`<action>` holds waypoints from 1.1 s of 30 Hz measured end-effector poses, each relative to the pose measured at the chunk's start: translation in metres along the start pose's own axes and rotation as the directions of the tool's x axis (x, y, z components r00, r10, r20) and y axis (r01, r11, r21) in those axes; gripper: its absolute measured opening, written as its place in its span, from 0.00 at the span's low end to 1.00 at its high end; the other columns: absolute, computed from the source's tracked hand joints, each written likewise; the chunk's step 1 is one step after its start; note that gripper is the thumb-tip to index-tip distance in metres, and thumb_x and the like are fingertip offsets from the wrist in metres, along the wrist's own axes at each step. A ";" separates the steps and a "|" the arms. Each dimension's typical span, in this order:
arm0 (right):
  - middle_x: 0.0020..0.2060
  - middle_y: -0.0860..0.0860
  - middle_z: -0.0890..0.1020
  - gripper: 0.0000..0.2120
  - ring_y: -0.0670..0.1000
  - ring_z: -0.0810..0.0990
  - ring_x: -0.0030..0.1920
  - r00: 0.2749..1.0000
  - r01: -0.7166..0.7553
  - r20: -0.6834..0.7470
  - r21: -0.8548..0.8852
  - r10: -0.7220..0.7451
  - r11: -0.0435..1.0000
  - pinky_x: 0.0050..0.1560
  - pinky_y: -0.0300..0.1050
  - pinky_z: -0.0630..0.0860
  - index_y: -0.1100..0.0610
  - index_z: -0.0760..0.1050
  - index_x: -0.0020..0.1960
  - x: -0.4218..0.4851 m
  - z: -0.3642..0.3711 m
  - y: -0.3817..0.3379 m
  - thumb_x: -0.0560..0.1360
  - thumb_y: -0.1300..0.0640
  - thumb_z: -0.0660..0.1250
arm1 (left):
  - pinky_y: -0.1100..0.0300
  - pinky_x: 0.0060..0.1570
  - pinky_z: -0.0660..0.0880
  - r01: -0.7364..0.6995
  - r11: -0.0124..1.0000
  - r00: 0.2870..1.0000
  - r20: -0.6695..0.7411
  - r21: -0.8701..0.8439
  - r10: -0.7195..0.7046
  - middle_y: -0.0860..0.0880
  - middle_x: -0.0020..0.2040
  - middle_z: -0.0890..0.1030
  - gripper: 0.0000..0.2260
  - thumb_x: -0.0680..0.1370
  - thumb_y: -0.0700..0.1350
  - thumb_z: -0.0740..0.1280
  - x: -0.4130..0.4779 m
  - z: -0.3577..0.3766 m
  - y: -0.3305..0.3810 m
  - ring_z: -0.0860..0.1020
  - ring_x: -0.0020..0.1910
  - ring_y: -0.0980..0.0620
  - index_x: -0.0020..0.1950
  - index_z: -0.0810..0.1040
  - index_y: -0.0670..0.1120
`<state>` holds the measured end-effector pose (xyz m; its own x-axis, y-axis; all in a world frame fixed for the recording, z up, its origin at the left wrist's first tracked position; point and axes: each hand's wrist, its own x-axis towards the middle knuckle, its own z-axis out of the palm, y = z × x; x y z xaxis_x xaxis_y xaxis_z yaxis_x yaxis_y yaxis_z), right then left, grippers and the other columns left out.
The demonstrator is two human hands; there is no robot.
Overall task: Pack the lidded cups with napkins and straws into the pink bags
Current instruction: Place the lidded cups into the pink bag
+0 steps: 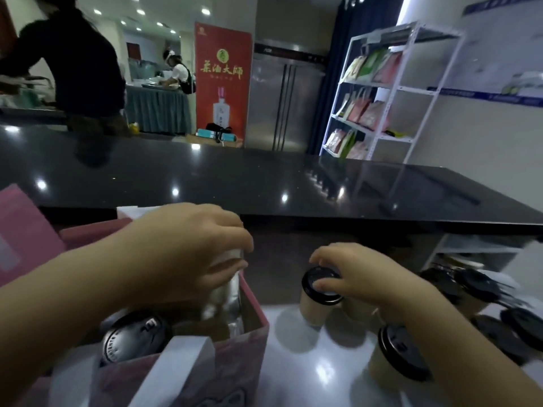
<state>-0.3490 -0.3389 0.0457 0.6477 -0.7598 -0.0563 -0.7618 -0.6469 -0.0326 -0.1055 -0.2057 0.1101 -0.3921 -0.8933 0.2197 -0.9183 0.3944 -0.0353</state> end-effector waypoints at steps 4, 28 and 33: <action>0.60 0.51 0.70 0.30 0.56 0.70 0.60 0.976 -0.165 0.136 -0.047 0.170 0.985 0.53 0.50 0.73 0.47 0.63 0.68 0.023 0.043 0.024 0.70 0.41 0.68 | 0.55 0.54 0.71 -0.091 0.996 0.996 -0.014 0.015 0.091 0.54 0.55 0.78 0.14 0.77 0.55 0.57 0.014 0.013 -0.001 0.75 0.54 0.53 0.57 0.77 0.53; 0.60 0.48 0.72 0.34 0.50 0.69 0.57 0.764 0.143 -0.645 0.153 -0.011 0.978 0.53 0.45 0.70 0.46 0.64 0.71 -0.009 -0.037 -0.029 0.68 0.35 0.62 | 0.59 0.39 0.78 0.081 0.979 0.970 -0.213 -0.186 -0.120 0.65 0.47 0.77 0.11 0.75 0.63 0.58 -0.063 0.027 -0.049 0.78 0.44 0.62 0.54 0.74 0.63; 0.59 0.47 0.71 0.33 0.49 0.71 0.58 0.670 0.414 -0.727 0.199 -0.149 0.888 0.54 0.47 0.74 0.46 0.63 0.71 -0.016 -0.070 -0.076 0.69 0.37 0.62 | 0.61 0.38 0.78 0.228 0.953 0.946 -0.186 -0.201 -0.266 0.68 0.49 0.76 0.10 0.73 0.65 0.58 -0.094 0.041 -0.069 0.77 0.45 0.65 0.54 0.70 0.71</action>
<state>-0.3003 -0.2821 0.1194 0.5560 -0.4594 0.6927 -0.4112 -0.8763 -0.2510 -0.0074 -0.1576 0.0518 -0.1163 -0.9097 0.3987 -0.9531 0.2152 0.2130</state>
